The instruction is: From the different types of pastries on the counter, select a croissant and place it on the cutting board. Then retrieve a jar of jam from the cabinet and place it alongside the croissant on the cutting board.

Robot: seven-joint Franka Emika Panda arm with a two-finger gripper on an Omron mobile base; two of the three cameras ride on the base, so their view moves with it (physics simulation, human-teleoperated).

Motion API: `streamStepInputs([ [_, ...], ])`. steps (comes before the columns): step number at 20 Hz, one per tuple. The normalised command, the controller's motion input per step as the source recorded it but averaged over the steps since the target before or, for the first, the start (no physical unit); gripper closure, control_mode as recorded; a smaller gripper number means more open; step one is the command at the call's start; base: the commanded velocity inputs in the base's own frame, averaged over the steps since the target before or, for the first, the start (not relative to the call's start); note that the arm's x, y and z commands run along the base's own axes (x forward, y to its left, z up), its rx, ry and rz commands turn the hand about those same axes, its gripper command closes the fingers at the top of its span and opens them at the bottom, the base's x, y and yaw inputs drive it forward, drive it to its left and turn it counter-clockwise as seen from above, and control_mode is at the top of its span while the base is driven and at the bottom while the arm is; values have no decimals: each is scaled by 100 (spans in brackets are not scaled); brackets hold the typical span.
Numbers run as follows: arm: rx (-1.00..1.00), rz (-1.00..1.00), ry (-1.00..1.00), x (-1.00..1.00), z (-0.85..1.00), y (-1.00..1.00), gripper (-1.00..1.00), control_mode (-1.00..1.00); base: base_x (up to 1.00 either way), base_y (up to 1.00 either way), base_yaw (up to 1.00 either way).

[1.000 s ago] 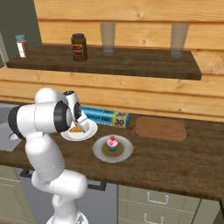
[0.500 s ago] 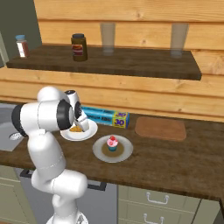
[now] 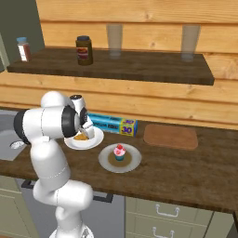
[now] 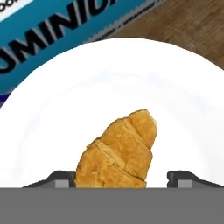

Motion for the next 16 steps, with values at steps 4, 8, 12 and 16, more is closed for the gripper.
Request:
streamStepInputs([
  [4, 11, 0, -4, -9, -17, -14, -100, -100, 0, 0, 0],
  [8, 0, 0, 0, 0, -51, 0, -100, -100, 0, 0, 0],
  [12, 0, 0, 0, 0, -44, 0, -100, -100, 0, 0, 0],
  [16, 0, 0, -1, -14, -39, 0, 100, -100, 0, 0, 0],
])
